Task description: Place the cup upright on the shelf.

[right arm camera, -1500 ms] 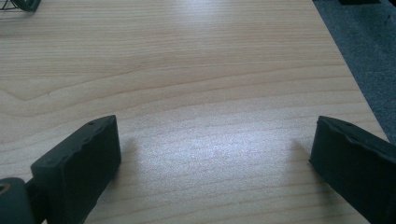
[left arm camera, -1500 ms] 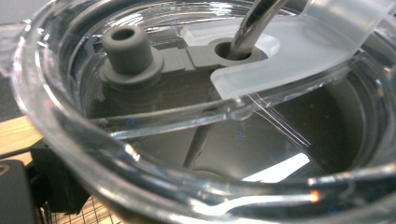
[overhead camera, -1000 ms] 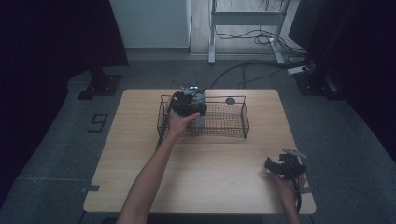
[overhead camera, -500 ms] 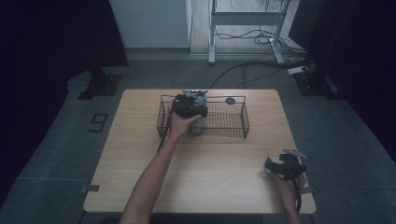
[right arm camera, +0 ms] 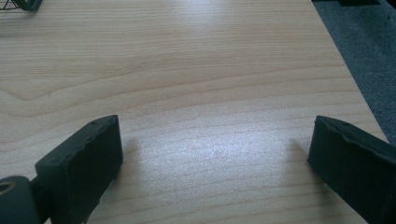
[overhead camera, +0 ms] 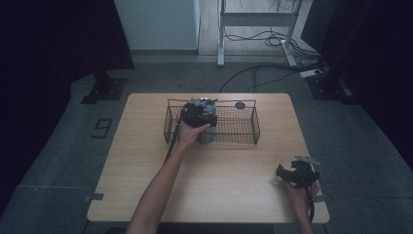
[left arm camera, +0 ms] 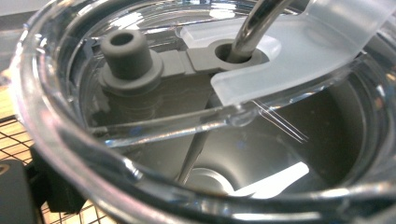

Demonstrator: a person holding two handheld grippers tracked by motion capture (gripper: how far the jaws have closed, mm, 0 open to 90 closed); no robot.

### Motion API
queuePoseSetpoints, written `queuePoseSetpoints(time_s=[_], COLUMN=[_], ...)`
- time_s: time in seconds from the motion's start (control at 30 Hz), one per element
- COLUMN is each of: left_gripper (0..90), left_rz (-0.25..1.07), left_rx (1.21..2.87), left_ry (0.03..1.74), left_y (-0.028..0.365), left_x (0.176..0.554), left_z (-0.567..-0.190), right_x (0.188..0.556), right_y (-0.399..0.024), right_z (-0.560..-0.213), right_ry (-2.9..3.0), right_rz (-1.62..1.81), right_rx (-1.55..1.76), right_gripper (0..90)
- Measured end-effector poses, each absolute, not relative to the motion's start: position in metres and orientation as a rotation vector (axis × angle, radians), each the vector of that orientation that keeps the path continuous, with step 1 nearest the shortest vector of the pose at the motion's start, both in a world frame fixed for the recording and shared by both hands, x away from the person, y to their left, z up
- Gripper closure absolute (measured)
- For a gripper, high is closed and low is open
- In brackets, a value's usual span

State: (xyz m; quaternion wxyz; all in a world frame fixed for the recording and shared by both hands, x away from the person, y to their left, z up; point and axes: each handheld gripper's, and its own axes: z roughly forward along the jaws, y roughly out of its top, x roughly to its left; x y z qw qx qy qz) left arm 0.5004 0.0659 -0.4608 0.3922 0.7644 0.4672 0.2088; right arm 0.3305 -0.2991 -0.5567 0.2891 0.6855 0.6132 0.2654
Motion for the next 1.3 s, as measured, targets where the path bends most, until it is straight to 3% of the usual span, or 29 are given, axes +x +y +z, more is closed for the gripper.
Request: queuePoseSetpoints(time_s=[0.37,0.5,0.8,1.3], left_gripper=[3.5,0.1,0.0,2.1], left_rz=[0.519,0.612,0.632,0.642], left_rx=[1.953,1.932,1.905,1.895], left_ry=[1.16,1.156,1.082,1.069], left_y=[0.072,0.073,0.085,0.111], left_x=[0.496,0.49,0.468,0.432], left_z=[-0.462,-0.458,-0.439,-0.443], right_x=[0.33,0.33,0.33,0.33], right_y=[-0.299,-0.299,-0.299,-0.299], right_z=[-0.557,-0.557,-0.557,-0.557], right_ry=[1.637,1.636,1.637,1.636], right_rz=[0.71,0.71,0.71,0.711], right_rx=[1.828,1.828,1.827,1.825], right_gripper=[3.9,3.9,4.0,4.1])
